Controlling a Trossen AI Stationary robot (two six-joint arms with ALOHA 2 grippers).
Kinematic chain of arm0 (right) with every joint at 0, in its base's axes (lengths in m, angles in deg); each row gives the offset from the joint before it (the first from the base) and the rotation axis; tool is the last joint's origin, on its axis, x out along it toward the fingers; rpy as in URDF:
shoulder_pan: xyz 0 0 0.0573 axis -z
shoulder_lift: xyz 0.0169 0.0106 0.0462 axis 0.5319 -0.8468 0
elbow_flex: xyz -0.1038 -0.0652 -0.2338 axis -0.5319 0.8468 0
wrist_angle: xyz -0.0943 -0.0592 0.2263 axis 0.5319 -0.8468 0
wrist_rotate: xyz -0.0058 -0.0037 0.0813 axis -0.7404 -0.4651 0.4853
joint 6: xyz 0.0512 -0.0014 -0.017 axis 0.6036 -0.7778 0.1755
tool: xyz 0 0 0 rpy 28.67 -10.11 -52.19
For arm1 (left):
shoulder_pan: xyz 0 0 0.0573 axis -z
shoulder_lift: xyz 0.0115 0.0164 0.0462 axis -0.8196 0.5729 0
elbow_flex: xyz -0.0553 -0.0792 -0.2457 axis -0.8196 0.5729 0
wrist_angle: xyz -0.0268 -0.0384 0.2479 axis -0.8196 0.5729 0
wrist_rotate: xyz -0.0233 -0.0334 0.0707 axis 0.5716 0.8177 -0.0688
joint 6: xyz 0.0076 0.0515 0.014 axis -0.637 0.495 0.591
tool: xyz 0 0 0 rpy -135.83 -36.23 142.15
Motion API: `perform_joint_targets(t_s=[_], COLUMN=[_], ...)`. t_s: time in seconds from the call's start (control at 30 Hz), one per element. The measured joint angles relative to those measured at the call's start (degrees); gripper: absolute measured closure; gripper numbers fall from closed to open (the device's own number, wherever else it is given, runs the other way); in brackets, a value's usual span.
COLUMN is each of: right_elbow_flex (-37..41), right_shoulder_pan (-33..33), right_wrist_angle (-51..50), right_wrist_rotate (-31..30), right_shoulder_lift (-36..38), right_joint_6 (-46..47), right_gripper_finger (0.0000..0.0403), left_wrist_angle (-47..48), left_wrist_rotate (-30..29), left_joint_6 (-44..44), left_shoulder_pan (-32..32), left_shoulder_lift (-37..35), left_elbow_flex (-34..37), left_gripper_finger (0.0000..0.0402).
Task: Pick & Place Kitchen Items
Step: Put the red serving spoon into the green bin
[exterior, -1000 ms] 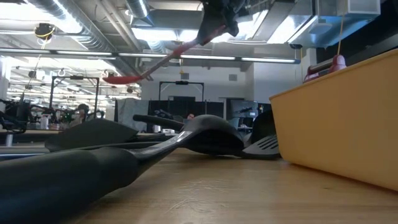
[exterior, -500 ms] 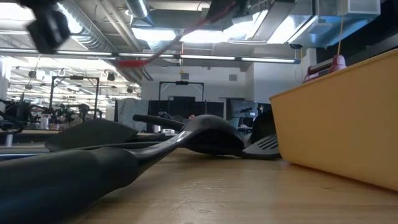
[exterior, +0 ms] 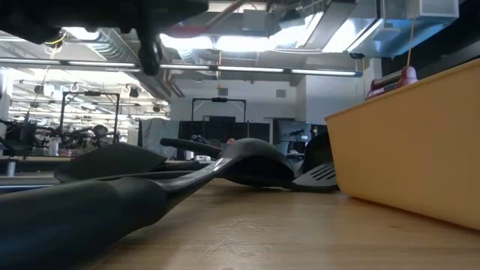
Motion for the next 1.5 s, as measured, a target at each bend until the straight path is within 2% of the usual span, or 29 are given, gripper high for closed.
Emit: perform_joint_targets(t_s=[0.17,0.33,0.5,0.7,0.93,1.23,1.5], right_elbow_flex=[-0.3,-0.2,-0.2,-0.2,0.7,7.2,12.9], right_shoulder_pan=[-3.4,-7.3,-12.0,-16.2,-20.6,-29.0,-37.8], right_wrist_angle=[-6.2,-8.8,-8.9,-8.8,-8.8,-8.8,-8.8], right_wrist_rotate=[-6.2,-12.5,-21.0,-26.0,-23.9,-17.5,-14.3], right_shoulder_lift=[3.2,4.5,4.4,4.4,4.4,4.3,4.4], right_joint_6=[8.0,14.1,20.3,28.3,36.1,46.5,60.2], right_gripper_finger=[0.0314,0.0314,0.0315,0.0315,0.0316,0.0316,0.0316], left_wrist_angle=[-0.8,-1.2,-1.5,-3.8,-3.9,-3.8,-3.2], left_wrist_rotate=[0.2,-2.2,-4.4,-5.3,-5.2,-5.1,-5.0], left_joint_6=[-0.4,-6.3,-16.4,-17.8,-17.9,-17.9,-17.8], left_shoulder_pan=[-3.1,-5.2,-6.8,-8.1,-8.9,-8.2,-5.9], left_shoulder_lift=[-0.1,-0.1,-0.1,-0.1,-0.1,-0.1,-0.1], left_elbow_flex=[0.0,0.0,0.0,0.0,0.0,0.0,0.0], left_gripper_finger=[0.0400,0.0400,0.0400,0.0400,0.0400,0.0400,0.0400])
